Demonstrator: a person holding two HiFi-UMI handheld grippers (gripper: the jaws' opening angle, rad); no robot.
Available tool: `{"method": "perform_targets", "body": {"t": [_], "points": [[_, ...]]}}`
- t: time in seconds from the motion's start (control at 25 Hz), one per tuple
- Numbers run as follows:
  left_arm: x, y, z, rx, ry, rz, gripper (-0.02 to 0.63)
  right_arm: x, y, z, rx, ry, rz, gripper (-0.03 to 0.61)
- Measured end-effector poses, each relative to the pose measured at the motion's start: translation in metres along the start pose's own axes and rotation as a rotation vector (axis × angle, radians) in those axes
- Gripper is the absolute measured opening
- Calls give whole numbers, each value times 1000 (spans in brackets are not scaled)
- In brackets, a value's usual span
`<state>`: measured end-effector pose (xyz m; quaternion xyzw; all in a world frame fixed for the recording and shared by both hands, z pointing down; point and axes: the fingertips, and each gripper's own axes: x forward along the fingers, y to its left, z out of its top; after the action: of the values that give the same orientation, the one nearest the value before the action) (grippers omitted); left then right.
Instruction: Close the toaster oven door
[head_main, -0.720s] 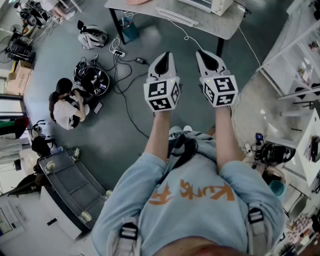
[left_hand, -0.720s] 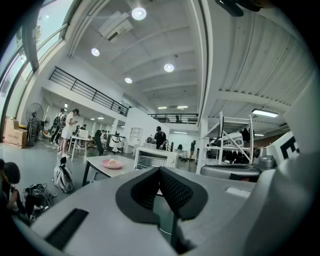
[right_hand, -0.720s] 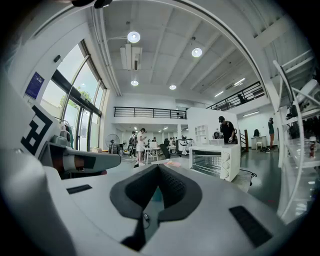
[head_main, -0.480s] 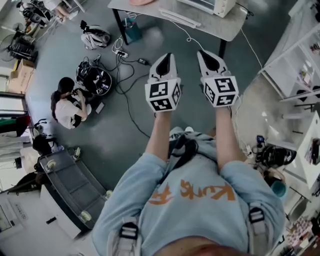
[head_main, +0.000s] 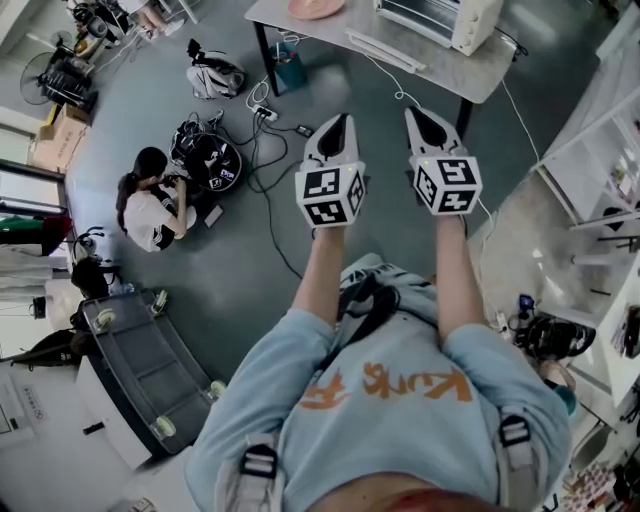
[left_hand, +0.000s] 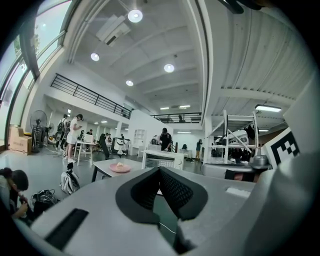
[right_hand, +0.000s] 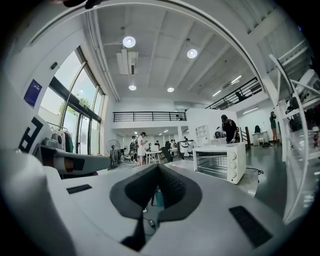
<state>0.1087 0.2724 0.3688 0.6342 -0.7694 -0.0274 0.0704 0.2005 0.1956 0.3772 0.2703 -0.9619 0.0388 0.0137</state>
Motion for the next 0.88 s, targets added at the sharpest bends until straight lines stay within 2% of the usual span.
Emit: {"method": "perform_targets", "body": {"t": [0.44, 0.68, 0.88], "points": [[33, 39, 11, -12, -12, 23, 2, 47, -6, 8, -21, -7, 18, -2], [112, 69, 6, -12, -1, -44, 2, 112, -46, 2, -23, -9, -48, -2], [187, 100, -6, -58, 43, -83, 2, 175, -75, -6, -14, 24, -91, -2]]}}
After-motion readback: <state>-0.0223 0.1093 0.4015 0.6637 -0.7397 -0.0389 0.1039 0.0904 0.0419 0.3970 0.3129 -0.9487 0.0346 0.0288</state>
